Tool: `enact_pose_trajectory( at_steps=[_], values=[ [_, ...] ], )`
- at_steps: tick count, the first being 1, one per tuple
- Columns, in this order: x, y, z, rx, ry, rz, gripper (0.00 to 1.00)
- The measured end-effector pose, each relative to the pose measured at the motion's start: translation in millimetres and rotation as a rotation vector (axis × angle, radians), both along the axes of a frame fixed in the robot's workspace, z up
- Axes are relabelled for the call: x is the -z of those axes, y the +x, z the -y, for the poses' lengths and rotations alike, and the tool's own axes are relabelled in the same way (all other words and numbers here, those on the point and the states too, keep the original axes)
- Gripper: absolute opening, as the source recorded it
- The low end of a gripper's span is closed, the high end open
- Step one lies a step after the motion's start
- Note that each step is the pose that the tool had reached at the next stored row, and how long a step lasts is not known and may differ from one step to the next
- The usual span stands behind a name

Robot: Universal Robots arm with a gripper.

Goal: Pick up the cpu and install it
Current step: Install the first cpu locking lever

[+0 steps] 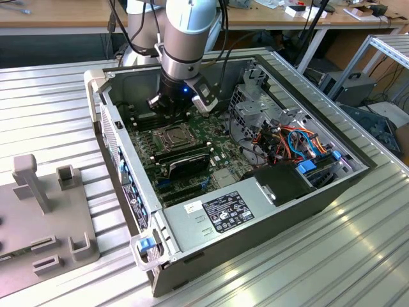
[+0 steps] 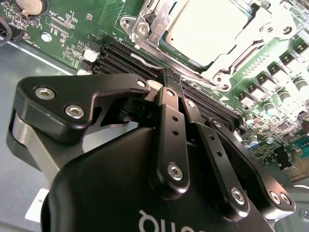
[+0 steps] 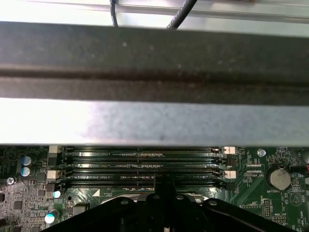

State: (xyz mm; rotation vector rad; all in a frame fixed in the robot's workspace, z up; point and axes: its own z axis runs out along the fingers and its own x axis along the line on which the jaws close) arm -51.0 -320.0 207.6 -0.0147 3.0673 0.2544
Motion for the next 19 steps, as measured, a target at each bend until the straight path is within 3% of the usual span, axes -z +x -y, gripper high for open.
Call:
enact_pose_trajectory(
  at_steps=[19],
  values=[
    [3.1,7.0,-0.1,0.0,-0.0011,0.0002,0.11]
  ],
)
